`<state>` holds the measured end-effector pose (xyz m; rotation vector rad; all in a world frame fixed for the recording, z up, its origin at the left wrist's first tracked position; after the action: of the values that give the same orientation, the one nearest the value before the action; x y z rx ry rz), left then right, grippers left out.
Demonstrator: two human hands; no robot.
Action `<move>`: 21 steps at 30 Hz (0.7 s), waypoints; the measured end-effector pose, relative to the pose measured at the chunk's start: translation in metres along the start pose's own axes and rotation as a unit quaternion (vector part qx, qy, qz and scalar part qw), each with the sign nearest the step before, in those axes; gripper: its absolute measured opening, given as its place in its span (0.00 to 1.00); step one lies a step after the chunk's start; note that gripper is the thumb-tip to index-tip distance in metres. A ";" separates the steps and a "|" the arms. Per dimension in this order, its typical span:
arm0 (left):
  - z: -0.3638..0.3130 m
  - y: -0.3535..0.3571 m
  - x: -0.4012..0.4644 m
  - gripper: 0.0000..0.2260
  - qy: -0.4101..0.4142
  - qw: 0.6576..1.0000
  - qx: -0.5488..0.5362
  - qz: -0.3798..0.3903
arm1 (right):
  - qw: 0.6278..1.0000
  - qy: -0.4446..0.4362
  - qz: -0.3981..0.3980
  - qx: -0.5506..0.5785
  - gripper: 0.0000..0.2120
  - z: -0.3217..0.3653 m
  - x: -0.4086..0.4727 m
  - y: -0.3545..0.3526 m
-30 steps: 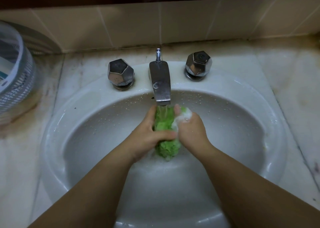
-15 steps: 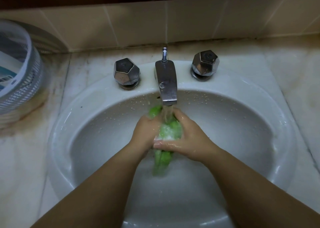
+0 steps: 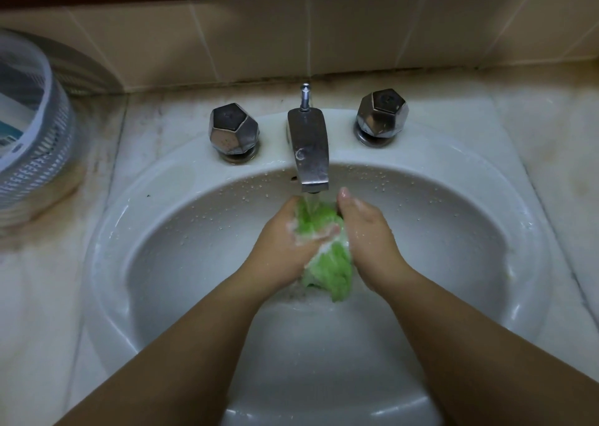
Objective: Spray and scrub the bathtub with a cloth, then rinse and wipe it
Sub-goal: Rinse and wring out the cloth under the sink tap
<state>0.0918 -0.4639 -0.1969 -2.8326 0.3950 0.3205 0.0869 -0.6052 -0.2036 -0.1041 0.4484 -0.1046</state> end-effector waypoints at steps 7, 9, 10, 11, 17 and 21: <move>0.025 -0.016 0.005 0.08 -0.152 0.974 -0.130 -0.106 | 0.982 -0.064 0.158 -0.082 0.16 0.006 -0.017 0.023; 0.013 -0.012 0.000 0.15 -0.119 0.982 -0.118 -0.087 | 0.990 -0.059 0.095 -0.091 0.14 0.010 -0.012 0.016; 0.004 -0.009 -0.004 0.21 -0.101 0.984 -0.123 -0.073 | 0.993 -0.046 0.052 -0.101 0.20 0.011 -0.008 0.010; -0.002 -0.003 -0.005 0.21 -0.064 0.989 -0.123 -0.052 | 0.994 -0.031 0.018 -0.104 0.23 0.009 -0.004 0.004; -0.010 0.005 -0.011 0.20 0.028 0.998 -0.056 0.011 | 1.000 -0.001 0.004 0.021 0.24 -0.001 0.002 -0.003; -0.011 -0.010 -0.002 0.08 -0.018 0.992 0.084 -0.089 | 0.994 -0.035 0.101 -0.015 0.26 -0.001 -0.011 0.020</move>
<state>0.0947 -0.4569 -0.1839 -2.6697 0.1532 0.2864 0.0781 -0.5842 -0.2026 -0.0908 0.3893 0.1045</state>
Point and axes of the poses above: each hand's wrist, its own x-axis towards the middle knuckle, its own y-axis out of the palm, z = x × y, the point moved 7 cm from there along x, towards the middle knuckle
